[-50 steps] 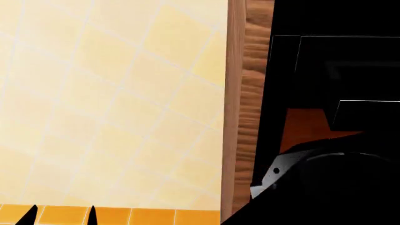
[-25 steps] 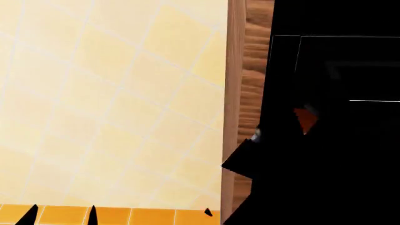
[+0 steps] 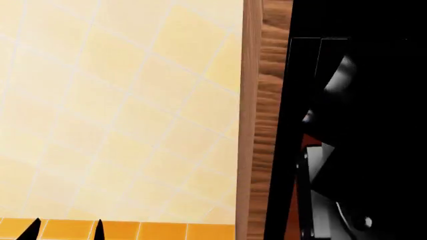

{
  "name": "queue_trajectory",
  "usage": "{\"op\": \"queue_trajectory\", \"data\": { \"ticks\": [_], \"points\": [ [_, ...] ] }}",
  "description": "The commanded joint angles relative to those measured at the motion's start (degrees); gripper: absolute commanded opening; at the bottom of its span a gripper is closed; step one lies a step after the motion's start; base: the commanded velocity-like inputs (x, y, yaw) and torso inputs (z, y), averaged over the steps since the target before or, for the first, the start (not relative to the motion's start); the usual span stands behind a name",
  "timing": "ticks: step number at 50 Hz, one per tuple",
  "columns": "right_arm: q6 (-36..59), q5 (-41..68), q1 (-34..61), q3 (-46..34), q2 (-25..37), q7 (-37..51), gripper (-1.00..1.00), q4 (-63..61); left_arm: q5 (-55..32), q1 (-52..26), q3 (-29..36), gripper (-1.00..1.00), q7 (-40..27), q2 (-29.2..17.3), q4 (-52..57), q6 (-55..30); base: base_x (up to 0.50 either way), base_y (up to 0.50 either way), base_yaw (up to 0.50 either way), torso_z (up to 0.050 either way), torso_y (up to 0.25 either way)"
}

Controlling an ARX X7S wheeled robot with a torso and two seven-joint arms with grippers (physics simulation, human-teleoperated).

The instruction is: Close the microwave door

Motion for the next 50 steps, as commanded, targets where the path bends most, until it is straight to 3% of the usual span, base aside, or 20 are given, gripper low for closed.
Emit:
{"op": "queue_trajectory", "data": {
  "ticks": [1,31,50],
  "points": [
    [-3.91,4.36,-0.16,2.46,0.63,3.94,1.00,3.07,0.04,-0.08,0.16,1.00,-0.22,-0.14,0.08,-0.03,0.00,0.00,0.00,0.000,0.000],
    [-9.05,10.83,6.20,3.49,1.77,9.28,1.00,21.95,-0.43,-0.33,0.41,1.00,-0.10,-0.24,-0.95,1.02,0.00,0.00,0.00,0.000,0.000],
    [-9.36,13.88,7.58,5.82,2.72,11.24,1.00,25.94,-0.44,-0.19,0.69,1.00,-0.56,-0.55,-0.32,0.73,0.00,0.00,0.00,0.000,0.000]
  ]
}}
